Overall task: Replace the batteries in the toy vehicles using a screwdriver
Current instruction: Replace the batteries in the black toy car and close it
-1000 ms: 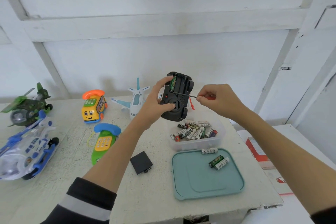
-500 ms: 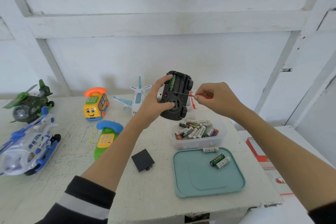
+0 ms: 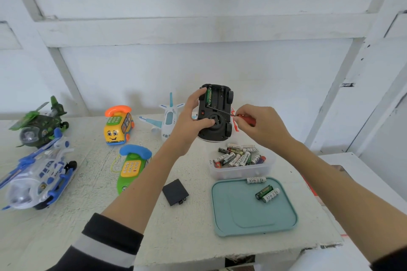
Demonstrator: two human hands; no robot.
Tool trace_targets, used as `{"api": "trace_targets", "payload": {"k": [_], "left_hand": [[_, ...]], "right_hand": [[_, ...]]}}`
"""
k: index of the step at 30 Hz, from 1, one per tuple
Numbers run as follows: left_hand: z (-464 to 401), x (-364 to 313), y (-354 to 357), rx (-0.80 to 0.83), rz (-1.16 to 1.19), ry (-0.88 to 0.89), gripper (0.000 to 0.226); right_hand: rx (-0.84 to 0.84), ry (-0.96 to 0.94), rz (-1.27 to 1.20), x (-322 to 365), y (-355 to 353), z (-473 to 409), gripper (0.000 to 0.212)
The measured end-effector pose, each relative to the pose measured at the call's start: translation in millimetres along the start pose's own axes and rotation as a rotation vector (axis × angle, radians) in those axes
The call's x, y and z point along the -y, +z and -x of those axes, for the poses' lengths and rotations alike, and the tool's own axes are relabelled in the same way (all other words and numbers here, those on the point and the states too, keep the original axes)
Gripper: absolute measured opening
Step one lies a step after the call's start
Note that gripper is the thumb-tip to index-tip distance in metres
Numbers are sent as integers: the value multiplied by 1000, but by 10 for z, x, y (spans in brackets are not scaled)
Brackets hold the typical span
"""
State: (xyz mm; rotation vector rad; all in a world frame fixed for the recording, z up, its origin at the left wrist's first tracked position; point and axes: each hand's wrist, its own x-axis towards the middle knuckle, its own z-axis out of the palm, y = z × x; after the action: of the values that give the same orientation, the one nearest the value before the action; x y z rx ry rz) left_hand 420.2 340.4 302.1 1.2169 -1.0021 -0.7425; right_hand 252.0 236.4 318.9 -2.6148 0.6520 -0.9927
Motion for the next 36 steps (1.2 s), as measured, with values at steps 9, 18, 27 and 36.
{"api": "trace_targets", "payload": {"k": [9,18,27,36], "left_hand": [[32,-43,-34,46,-47,10,76],[82,39,-71,138,-214,45,77],[5,89,-45,166,-355,92,80],[-166,107,-24,297,-580,110,73]], "right_hand": [[-58,68,-176,-55,-120,40,5],[-73,104,5,-72,-249,-123,10],[-31,111,44,-103,-300,-148,11],[102,202,86,-211,-442,-217,14]]}}
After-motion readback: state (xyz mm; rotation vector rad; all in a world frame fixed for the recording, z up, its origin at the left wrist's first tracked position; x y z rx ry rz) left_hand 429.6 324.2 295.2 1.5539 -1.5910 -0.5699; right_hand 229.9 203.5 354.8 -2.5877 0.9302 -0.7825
